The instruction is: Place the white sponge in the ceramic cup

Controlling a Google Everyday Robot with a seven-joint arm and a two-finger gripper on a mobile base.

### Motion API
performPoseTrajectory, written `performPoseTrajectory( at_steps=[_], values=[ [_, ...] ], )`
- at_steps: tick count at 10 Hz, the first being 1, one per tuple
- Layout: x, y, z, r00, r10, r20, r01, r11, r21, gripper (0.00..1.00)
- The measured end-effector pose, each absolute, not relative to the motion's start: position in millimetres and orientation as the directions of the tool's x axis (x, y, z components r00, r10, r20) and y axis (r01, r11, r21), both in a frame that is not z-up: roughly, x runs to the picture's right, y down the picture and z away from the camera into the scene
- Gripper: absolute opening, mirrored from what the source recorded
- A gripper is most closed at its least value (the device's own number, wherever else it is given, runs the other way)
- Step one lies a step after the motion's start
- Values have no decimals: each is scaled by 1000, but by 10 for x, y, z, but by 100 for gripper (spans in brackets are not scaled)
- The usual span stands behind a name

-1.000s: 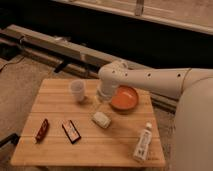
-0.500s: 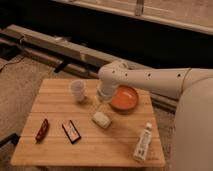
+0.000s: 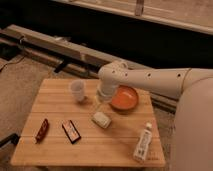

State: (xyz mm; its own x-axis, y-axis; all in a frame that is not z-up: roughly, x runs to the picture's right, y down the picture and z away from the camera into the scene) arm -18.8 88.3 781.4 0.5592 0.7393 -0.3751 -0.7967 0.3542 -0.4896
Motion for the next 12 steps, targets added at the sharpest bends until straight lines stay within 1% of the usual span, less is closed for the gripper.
performPoseTrajectory(
  at_steps=[7,9,12],
  values=[
    [-185,885,7813,559,739,-375,-797,355,-489,61],
    [-112,955,7777,566,726,-390,-807,391,-443,61],
    [-60,1122,7793,578,700,-419,-799,383,-463,61]
  ],
)
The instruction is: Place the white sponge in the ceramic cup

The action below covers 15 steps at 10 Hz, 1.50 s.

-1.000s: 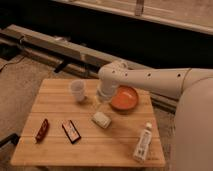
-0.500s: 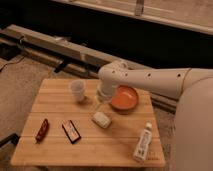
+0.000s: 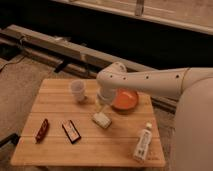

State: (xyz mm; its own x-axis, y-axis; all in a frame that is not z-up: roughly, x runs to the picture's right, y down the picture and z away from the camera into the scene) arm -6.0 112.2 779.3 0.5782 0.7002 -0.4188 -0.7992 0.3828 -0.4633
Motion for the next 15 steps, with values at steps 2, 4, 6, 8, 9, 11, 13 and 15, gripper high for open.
performPoseTrajectory(
  at_steps=[2,4,6,8,9,11,13,15],
  values=[
    [-88,1257,7832,590,676,-442,-786,357,-505,61],
    [-136,1429,7891,607,639,-473,-771,328,-546,61],
    [-208,1549,7921,628,604,-490,-756,324,-569,61],
    [-276,1678,7967,651,565,-507,-741,328,-585,61],
    [-316,1736,7999,662,545,-514,-734,333,-592,61],
    [-357,1863,8116,681,503,-532,-723,348,-597,61],
    [-377,1923,8243,685,481,-547,-723,354,-593,61],
    [-271,1856,8382,662,489,-568,-745,346,-570,61]
  ],
)
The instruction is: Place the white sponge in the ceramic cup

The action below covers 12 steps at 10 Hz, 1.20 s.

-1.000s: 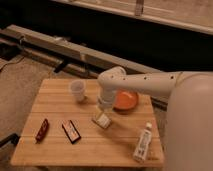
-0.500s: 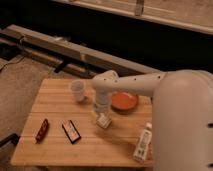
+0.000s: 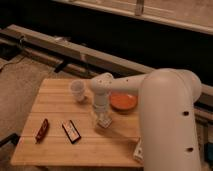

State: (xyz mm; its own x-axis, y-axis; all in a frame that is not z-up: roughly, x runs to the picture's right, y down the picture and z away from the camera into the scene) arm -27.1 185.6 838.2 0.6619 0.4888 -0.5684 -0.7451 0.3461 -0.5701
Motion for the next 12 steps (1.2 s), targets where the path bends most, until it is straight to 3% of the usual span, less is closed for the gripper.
performPoseTrajectory(
  at_steps=[7,12],
  values=[
    [-112,1665,8472,620,541,-568,-778,336,-530,61],
    [-118,1530,8376,626,575,-526,-760,298,-578,61]
  ],
)
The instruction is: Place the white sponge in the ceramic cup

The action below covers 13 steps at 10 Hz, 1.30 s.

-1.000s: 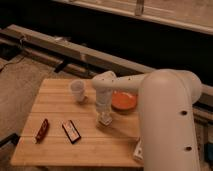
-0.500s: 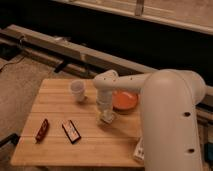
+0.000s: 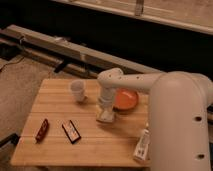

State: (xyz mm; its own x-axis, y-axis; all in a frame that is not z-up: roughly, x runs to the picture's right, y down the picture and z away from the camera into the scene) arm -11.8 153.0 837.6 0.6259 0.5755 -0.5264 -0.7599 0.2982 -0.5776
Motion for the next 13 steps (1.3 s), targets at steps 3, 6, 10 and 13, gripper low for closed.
performPoseTrajectory(
  at_steps=[3,6,10,13],
  values=[
    [-134,1508,8409,642,573,-510,-747,315,-586,61],
    [-123,1480,8481,654,578,-488,-737,342,-583,61],
    [-71,1441,8608,660,585,-473,-736,376,-563,61],
    [-85,1477,8670,675,573,-465,-726,404,-557,61]
  ],
)
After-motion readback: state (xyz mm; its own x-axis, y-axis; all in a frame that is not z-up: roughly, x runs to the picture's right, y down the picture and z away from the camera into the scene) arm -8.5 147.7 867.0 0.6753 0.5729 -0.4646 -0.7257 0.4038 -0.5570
